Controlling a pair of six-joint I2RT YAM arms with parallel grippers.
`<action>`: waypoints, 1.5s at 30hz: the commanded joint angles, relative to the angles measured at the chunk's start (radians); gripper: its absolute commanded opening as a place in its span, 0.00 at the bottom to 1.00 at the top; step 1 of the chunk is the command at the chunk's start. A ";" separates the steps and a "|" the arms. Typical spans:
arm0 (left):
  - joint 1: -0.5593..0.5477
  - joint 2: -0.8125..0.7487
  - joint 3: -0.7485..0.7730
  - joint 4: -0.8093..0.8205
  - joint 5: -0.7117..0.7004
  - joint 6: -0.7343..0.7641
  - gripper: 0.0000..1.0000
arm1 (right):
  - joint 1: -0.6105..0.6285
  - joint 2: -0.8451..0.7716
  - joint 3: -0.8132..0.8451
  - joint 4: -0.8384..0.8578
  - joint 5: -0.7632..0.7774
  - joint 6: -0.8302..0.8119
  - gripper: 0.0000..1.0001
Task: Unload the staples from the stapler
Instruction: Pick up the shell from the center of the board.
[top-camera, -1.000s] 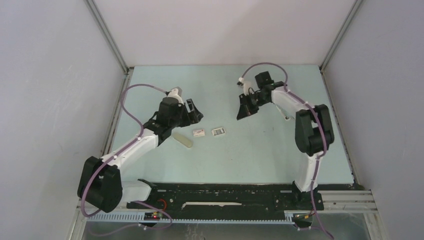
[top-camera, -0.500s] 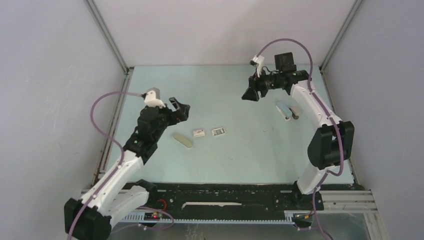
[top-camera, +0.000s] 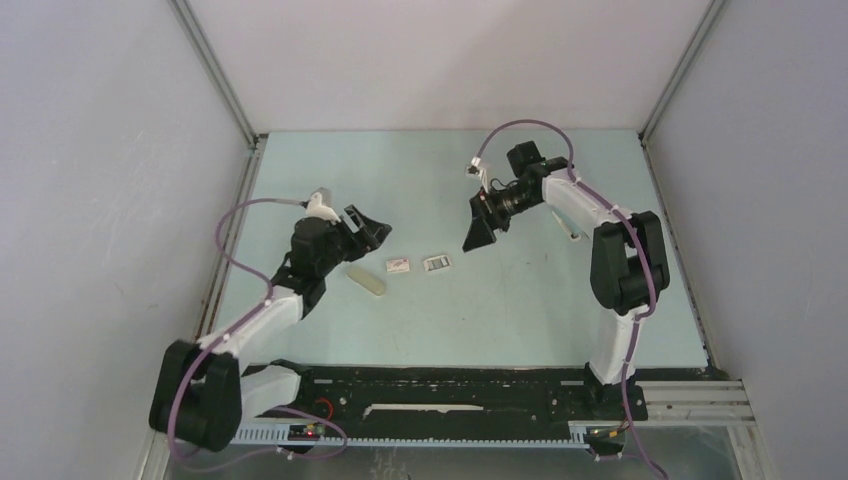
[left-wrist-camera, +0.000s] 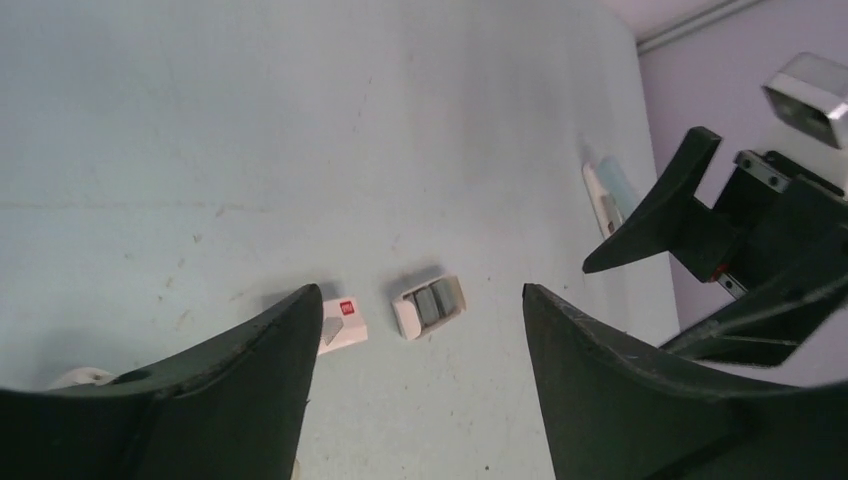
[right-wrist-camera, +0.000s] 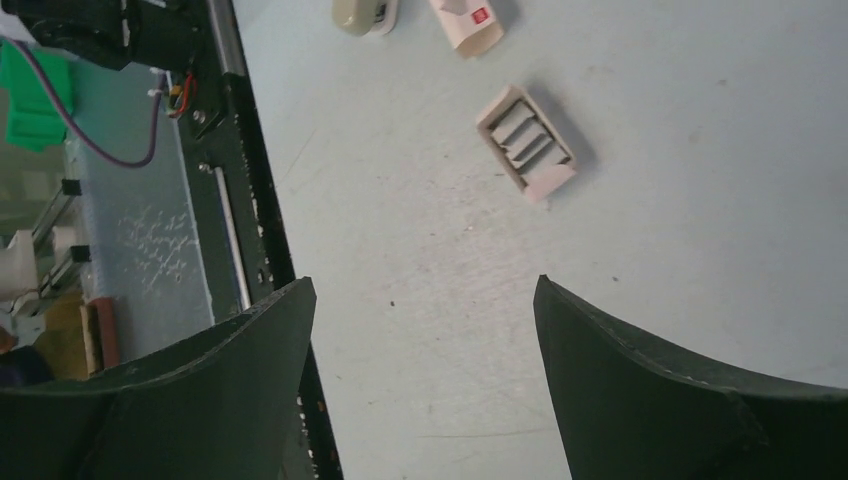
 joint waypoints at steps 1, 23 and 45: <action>0.005 0.142 0.035 0.090 0.147 -0.088 0.76 | 0.022 -0.086 -0.036 0.064 -0.056 0.029 0.90; 0.003 0.468 0.220 -0.192 0.112 -0.019 0.55 | 0.020 -0.095 -0.108 0.094 -0.070 0.038 0.90; -0.019 0.503 0.240 -0.311 0.104 -0.023 0.43 | 0.007 -0.107 -0.112 0.094 -0.070 0.037 0.90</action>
